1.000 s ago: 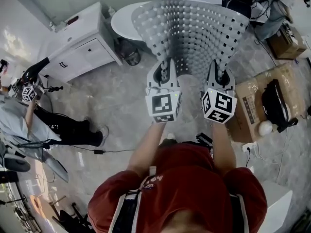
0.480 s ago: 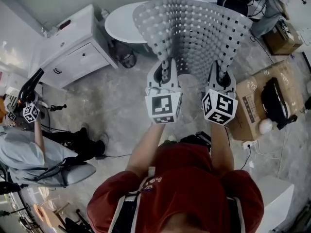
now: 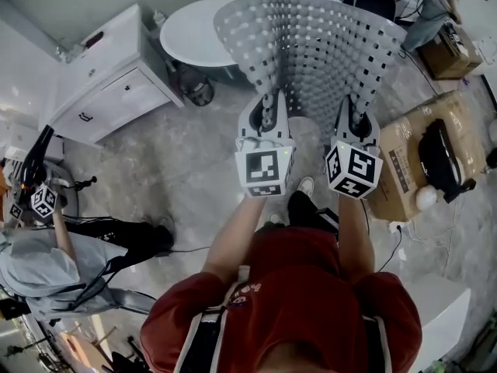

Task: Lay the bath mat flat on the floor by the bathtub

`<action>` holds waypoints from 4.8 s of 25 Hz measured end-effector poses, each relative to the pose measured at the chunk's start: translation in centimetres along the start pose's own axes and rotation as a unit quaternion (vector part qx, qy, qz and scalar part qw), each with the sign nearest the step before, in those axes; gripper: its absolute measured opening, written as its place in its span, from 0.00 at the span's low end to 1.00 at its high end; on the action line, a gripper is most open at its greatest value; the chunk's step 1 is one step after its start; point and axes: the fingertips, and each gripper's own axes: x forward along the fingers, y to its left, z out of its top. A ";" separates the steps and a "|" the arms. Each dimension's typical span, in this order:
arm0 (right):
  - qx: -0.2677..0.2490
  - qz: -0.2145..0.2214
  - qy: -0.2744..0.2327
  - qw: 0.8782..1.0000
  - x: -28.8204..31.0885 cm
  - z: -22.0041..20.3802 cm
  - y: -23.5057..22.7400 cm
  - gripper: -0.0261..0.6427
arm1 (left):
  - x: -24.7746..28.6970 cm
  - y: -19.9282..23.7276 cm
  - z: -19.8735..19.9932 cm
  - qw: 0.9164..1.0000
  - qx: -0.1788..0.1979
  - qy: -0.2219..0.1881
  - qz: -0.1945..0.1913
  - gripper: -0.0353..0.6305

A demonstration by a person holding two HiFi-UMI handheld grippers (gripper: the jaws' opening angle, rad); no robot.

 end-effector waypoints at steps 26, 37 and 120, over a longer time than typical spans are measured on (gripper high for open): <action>0.019 -0.015 0.003 1.000 13.9 -1.4 -13.3 0.14 | 17.4 -6.0 -1.9 1.000 0.010 0.012 -0.005 0.13; 0.035 -0.009 0.016 0.999 17.1 -3.5 -19.4 0.14 | 22.7 -10.4 -4.0 0.999 0.023 0.030 0.004 0.13; -0.014 0.003 0.370 0.929 21.7 -60.6 -20.9 0.14 | 26.0 -7.4 -62.2 0.929 -0.014 0.365 -0.060 0.13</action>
